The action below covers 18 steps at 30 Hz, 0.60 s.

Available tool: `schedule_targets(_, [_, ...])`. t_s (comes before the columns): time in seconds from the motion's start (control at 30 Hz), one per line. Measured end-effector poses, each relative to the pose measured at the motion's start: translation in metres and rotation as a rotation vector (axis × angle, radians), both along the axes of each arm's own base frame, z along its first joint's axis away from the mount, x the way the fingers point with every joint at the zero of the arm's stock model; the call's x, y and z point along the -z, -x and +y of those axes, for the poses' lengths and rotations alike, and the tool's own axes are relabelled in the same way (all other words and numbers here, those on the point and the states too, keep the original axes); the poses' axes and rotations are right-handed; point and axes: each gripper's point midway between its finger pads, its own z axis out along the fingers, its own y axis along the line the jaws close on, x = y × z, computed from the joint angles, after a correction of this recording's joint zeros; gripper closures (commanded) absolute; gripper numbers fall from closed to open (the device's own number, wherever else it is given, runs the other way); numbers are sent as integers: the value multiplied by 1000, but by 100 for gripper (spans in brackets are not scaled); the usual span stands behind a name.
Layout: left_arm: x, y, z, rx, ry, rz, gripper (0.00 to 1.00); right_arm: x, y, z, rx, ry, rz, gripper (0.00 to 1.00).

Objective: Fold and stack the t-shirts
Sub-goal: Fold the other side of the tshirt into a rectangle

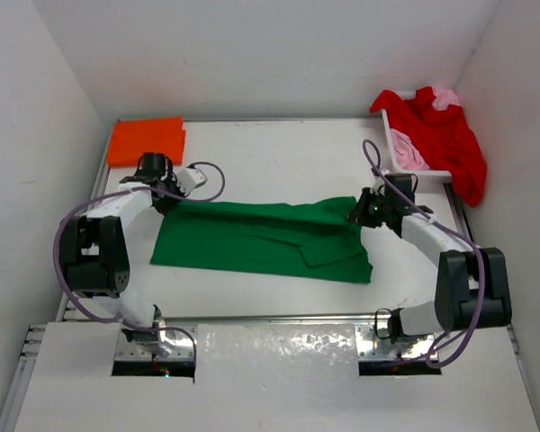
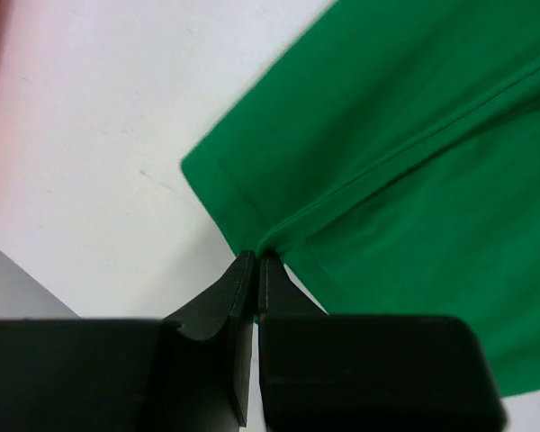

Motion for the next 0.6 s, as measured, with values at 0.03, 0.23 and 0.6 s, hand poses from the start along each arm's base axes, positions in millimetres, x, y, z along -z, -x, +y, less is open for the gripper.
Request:
schedule_targets(0.03, [3, 2, 1, 4, -6, 11, 100, 2, 3, 2, -5, -3, 6, 100])
schedule_targets(0.23, [23, 17, 2, 14, -23, 91, 98, 19, 21, 8, -25, -20, 56, 100])
schedule_targets(0.6, [30, 39, 10, 38, -74, 188, 41, 29, 36, 11, -34, -42, 91, 100])
